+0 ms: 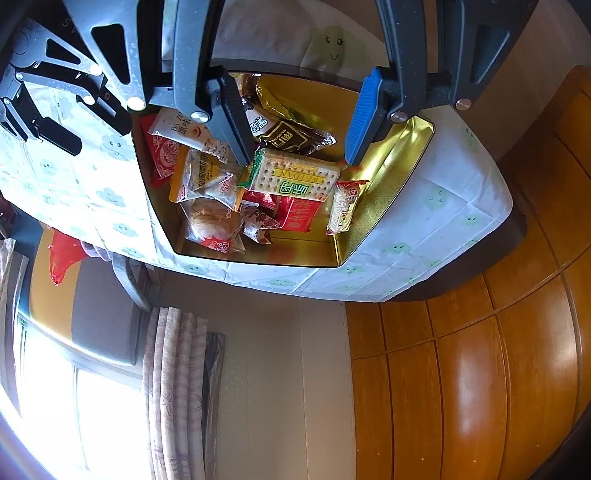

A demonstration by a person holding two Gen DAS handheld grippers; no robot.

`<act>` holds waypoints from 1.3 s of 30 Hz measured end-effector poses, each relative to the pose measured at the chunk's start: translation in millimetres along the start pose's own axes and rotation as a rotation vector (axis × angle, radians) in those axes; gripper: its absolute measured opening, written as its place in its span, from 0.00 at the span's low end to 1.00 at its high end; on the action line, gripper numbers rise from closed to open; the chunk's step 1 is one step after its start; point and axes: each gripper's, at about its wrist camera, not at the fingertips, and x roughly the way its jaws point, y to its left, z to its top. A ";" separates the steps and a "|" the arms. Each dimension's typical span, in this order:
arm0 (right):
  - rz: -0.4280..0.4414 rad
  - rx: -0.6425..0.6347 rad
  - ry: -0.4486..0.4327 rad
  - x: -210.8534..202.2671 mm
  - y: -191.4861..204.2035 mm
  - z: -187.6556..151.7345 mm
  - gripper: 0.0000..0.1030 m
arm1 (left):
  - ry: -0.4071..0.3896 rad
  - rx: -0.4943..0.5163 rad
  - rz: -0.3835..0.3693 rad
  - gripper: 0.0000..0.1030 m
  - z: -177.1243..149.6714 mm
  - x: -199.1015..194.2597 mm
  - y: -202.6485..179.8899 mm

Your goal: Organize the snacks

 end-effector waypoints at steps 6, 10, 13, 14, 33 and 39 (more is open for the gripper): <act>0.003 -0.004 0.001 -0.5 2.4 -0.8 0.71 | 0.000 0.005 0.004 0.51 0.1 0.2 1.0; 0.004 -0.006 -0.001 -0.9 3.8 -1.1 0.72 | -0.007 0.008 0.009 0.51 0.3 -0.9 1.8; 0.005 -0.007 -0.001 -1.0 3.9 -1.1 0.72 | -0.011 0.008 0.013 0.51 0.1 -1.7 1.7; 0.004 -0.007 -0.002 -1.1 4.1 -1.1 0.72 | -0.013 0.007 0.015 0.51 0.2 -2.0 1.8; 0.002 -0.020 -0.012 -3.4 6.9 -1.4 0.73 | -0.023 0.009 0.030 0.51 1.2 -5.7 1.8; 0.003 -0.020 -0.011 -3.1 7.0 -1.4 0.73 | -0.019 0.008 0.030 0.51 1.0 -5.7 1.5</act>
